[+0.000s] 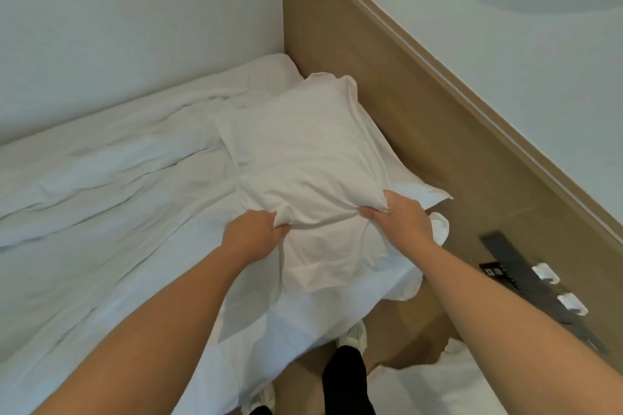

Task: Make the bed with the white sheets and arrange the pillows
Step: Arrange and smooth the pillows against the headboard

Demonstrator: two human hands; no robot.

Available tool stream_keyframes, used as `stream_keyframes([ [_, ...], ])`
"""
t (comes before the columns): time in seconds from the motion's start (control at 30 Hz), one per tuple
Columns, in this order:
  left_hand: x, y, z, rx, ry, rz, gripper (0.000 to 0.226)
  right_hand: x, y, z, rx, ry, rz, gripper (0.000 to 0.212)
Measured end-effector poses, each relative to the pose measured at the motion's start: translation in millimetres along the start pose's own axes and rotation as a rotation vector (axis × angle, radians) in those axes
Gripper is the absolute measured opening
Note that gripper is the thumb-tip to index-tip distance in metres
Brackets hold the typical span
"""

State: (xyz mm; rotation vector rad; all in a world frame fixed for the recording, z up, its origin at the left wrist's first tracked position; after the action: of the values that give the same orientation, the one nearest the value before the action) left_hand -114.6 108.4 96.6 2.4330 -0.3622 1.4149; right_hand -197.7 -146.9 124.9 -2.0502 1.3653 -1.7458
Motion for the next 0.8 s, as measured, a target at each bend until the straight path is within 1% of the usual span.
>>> stream_keyframes([
  [0.1, -32.9, 1.9, -7.4, -0.078, -0.035, 0.072, 0.042, -21.3, 40.3, -21.7, -0.141, -0.033, 0.048, 0.047],
  [0.17, -59.7, 5.0, -1.5, -0.117, -0.059, 0.069, 0.037, -31.1, 57.4, -12.8, -0.208, -0.007, 0.067, 0.05],
  [0.2, -74.0, 7.8, 3.1, -0.137, -0.073, 0.067, 0.034, -34.4, 60.3, -1.0, -0.227, 0.023, 0.064, 0.063],
  [0.27, -100.5, 15.1, 14.5, -0.177, -0.095, 0.084, 0.031, -47.5, 52.2, 34.4, -0.233, 0.032, 0.067, 0.101],
  [0.3, -111.3, 18.0, 19.8, -0.194, -0.103, 0.104, 0.033, -56.8, 44.6, 55.2, -0.22, 0.018, 0.08, 0.11],
  [0.33, -120.8, 20.8, 24.3, -0.211, -0.112, 0.121, 0.035, -68.9, 38.1, 75.4, -0.216, -0.007, 0.088, 0.116],
  [0.4, -136.7, 22.5, 32.8, -0.238, -0.144, 0.114, 0.035, -96.1, 36.3, 110.2, -0.266, -0.063, 0.061, 0.121],
  [0.5, -163.9, 11.3, 43.6, -0.241, -0.334, 0.051, 0.034, -128.7, 59.4, 137.0, -0.404, -0.099, 0.0, 0.128],
  [0.53, -170.7, 2.8, 49.8, -0.216, -0.363, 0.008, 0.037, -135.6, 68.1, 140.7, -0.438, -0.098, -0.013, 0.131],
  [0.57, -172.1, -8.9, 59.0, -0.154, -0.336, -0.071, 0.039, -141.6, 77.6, 143.8, -0.47, -0.098, -0.019, 0.134],
  [0.63, -165.6, -42.5, 85.1, 0.082, -0.159, -0.327, 0.041, -152.8, 95.6, 148.4, -0.516, -0.102, -0.013, 0.138],
  [0.67, -164.3, -61.1, 97.5, 0.222, -0.067, -0.457, 0.047, -158.0, 104.1, 150.7, -0.531, -0.101, -0.002, 0.14],
  [0.7, -166.8, -75.6, 108.8, 0.352, -0.031, -0.59, 0.062, -163.0, 112.2, 154.3, -0.541, -0.096, 0.011, 0.142],
  [0.73, -171.9, -84.2, 119.2, 0.454, -0.037, -0.729, 0.08, -167.7, 119.3, 158.9, -0.544, -0.088, 0.026, 0.143],
  [0.8, -189.1, -89.4, 140.5, 0.586, -0.075, -0.964, 0.106, -175.6, 131.7, 170.8, -0.536, -0.073, 0.051, 0.144],
])
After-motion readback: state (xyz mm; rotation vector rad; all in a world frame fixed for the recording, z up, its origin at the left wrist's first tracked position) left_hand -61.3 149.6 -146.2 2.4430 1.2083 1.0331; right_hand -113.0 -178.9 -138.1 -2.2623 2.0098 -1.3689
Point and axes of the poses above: each hand's wrist, its own z-axis towards the middle knuckle, its own x-axis out of the back of the hand, y = z × x, the point moved 8 cm from there along z, towards the middle knuckle, and after that the axes turned 10 degrees about z, right-handed, at the moved point
